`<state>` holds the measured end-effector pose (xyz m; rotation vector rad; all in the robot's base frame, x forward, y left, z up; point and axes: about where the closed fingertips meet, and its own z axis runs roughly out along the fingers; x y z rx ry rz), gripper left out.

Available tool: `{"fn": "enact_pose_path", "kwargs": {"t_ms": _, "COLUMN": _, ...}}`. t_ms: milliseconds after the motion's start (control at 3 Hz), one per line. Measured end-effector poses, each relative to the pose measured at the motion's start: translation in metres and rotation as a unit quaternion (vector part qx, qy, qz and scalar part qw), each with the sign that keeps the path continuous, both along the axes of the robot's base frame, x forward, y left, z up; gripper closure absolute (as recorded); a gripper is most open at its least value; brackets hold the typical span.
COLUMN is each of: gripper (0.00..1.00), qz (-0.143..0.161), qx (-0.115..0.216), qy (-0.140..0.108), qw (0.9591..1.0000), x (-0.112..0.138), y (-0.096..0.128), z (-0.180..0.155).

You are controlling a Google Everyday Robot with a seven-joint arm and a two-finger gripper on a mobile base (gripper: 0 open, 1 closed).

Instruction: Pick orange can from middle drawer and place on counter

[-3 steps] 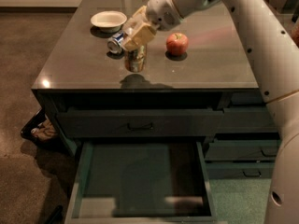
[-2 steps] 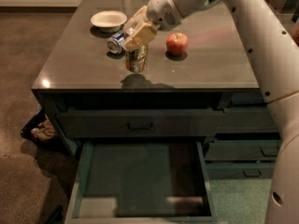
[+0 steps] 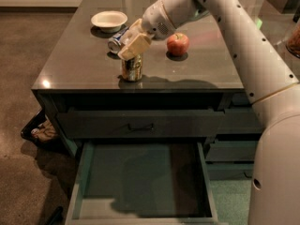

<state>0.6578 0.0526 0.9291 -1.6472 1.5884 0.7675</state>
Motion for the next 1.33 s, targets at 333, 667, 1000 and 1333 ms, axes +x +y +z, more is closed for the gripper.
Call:
{"fn": "enact_pose_path", "kwargs": {"t_ms": 333, "gripper": 0.98, "qz": 0.000, "qx": 0.000, "qy": 0.001, "qw": 1.0000, "x": 0.0002, "y": 0.0002, "z": -0.0007}}
{"fn": "enact_pose_path", "kwargs": {"t_ms": 667, "gripper": 0.76, "qz": 0.000, "qx": 0.000, "qy": 0.001, "qw": 1.0000, "x": 0.0002, "y": 0.0002, "z": -0.0007}}
{"fn": "enact_pose_path", "kwargs": {"t_ms": 1000, "gripper": 0.53, "qz": 0.000, "qx": 0.000, "qy": 0.001, "qw": 1.0000, "x": 0.0002, "y": 0.0003, "z": -0.0007}}
{"fn": "enact_pose_path", "kwargs": {"t_ms": 1333, "gripper": 0.30, "qz": 0.000, "qx": 0.000, "qy": 0.001, "qw": 1.0000, "x": 0.0002, "y": 0.0003, "z": -0.0007}}
